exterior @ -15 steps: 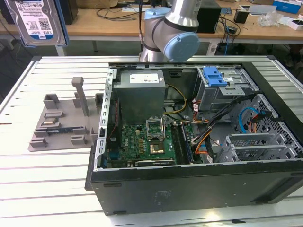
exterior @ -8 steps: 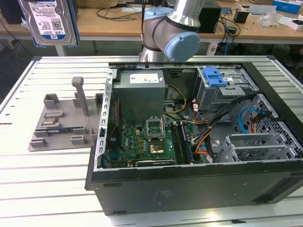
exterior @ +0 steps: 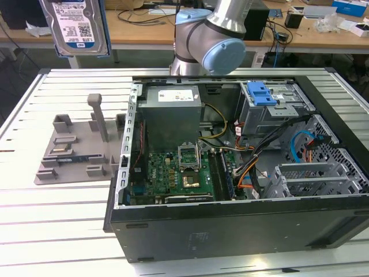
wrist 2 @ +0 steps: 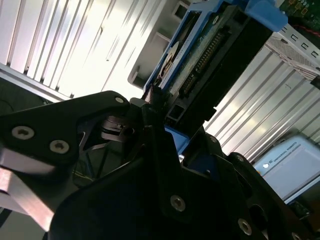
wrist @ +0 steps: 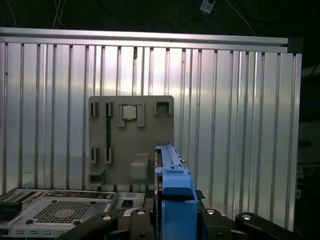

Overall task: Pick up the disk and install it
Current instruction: 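Pick up the disk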

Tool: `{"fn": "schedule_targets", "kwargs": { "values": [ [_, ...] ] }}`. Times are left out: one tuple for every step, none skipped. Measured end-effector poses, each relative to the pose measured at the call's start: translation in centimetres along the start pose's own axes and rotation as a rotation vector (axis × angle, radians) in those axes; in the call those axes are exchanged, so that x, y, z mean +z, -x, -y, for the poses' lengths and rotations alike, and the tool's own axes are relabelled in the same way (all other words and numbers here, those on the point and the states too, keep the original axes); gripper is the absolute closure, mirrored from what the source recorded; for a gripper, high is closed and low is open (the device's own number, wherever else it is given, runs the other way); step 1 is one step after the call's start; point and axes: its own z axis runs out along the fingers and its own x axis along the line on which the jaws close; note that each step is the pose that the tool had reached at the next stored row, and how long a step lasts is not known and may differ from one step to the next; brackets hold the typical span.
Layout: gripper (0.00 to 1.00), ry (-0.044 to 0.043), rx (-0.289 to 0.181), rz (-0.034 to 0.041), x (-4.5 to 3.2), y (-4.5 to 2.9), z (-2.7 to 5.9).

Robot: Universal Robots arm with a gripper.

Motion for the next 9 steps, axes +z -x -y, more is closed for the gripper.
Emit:
{"fn": "schedule_targets", "kwargs": {
  "values": [
    [0.63,0.0,0.0,0.0,0.0,-0.01,0.26],
    [0.63,0.0001,0.0,0.0,0.0,-0.02,0.51],
    [0.63,0.0001,0.0,0.0,0.0,-0.02,0.77],
    [0.63,0.0,0.0,0.0,0.01,-0.03,1.07],
    [0.63,0.0001,0.0,0.0,0.01,-0.06,1.95],
    [0.63,0.0002,0.0,0.0,0.01,-0.08,2.54],
    [0.63,0.0001,0.0,0.0,0.01,-0.1,3.0],
    [0.63,0.0002,0.0,0.0,0.02,-0.11,3.34],
    [0.63,0.0002,0.0,0.0,0.02,-0.12,3.59]
  ]
}}
